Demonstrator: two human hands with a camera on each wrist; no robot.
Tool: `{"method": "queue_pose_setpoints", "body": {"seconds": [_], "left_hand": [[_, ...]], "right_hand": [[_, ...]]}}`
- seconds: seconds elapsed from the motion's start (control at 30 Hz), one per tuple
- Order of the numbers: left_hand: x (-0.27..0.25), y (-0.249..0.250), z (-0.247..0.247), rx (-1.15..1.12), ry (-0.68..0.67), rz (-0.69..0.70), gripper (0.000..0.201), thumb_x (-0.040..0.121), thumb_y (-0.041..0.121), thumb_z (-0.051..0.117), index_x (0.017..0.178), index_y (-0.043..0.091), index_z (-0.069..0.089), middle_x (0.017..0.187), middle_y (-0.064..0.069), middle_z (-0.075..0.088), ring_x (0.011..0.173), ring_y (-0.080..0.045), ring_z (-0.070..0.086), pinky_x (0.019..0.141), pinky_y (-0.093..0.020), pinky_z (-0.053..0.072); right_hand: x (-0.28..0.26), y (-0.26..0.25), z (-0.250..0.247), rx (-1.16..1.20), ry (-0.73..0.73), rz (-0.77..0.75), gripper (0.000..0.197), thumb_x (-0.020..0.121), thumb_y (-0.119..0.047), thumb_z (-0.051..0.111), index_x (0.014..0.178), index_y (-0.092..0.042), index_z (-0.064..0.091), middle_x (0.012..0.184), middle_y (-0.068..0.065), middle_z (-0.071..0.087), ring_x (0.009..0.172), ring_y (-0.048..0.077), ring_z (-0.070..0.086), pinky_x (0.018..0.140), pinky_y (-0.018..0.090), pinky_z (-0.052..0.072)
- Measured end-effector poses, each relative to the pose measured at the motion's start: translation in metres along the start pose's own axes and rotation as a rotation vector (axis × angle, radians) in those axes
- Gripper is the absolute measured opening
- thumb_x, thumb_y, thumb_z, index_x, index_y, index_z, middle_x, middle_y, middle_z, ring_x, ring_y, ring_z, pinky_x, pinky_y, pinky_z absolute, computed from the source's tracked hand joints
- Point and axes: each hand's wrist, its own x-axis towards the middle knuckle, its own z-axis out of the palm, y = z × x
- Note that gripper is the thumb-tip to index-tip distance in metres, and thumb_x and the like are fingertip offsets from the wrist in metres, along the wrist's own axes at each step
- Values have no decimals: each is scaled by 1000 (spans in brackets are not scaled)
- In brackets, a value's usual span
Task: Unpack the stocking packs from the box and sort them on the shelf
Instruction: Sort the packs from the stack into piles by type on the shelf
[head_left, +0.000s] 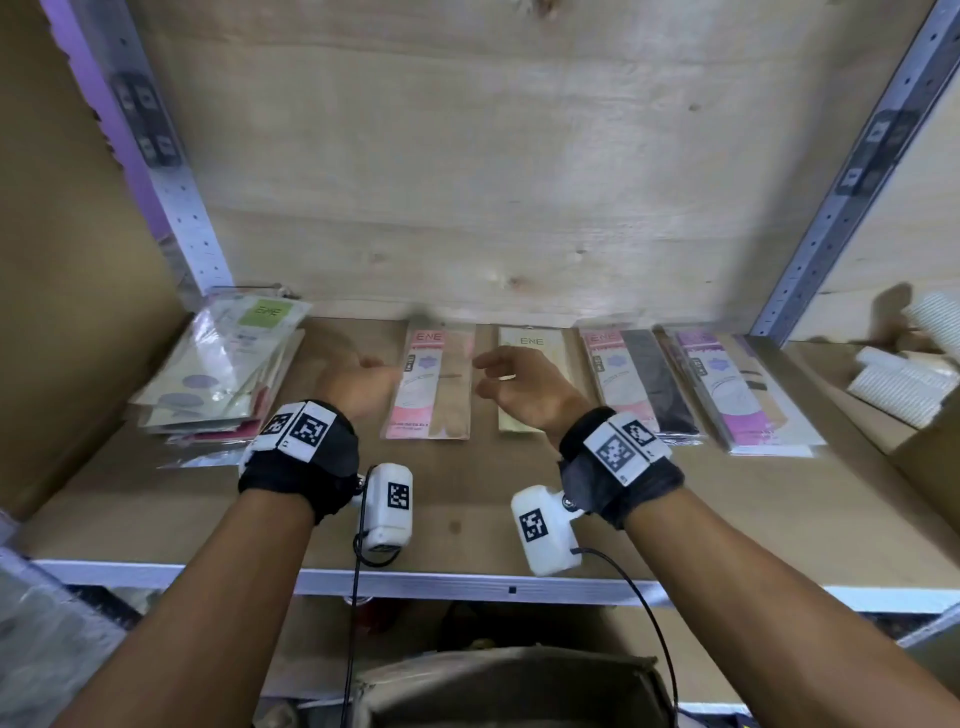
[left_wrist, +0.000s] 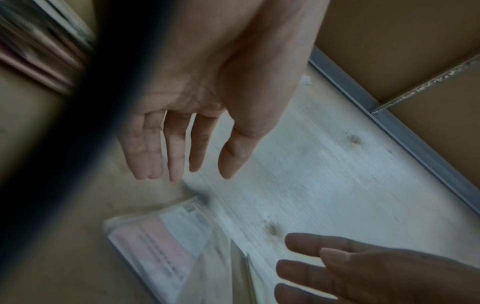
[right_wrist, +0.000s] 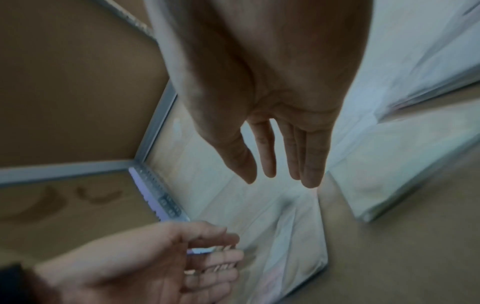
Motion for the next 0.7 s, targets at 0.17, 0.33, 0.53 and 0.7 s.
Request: {"method": "queue_pose_setpoints", "body": {"seconds": [0.17,0.33,0.53,0.7], "left_hand": [[-3,-4,-38,1,74,95,27,84,21,70,111,20,72,107,6,68,99,-13,61,87,-25,43],[-12,-5,-94,-79,354,234,21,86,12,66,104,17,77,107,0,74,103,-17,66,91,-21,44],[-12,-34,-159,-38,453,61,33,91,11,52,117,17,71,121,-5,70,112,-25,63,105,-37,47],[-14,-52,-185,-22,454,7,31,93,14,54,121,17,67,124,-2,68,113,-24,62,104,-35,46]], "right_hand": [[11,-36,38,83,-106,5,32,91,-8,63,123,-6,62,107,9,64,93,21,62,87,30,52],[39,-80,81,210,-207,60,26,90,6,57,116,5,60,84,17,64,64,24,61,65,30,58],[71,-128,149,159,-255,67,24,91,-30,67,89,-7,59,79,9,65,60,25,65,67,46,63],[89,-145,203,40,-269,28,74,70,-58,79,123,-11,59,118,10,67,108,32,65,95,47,54]]}}
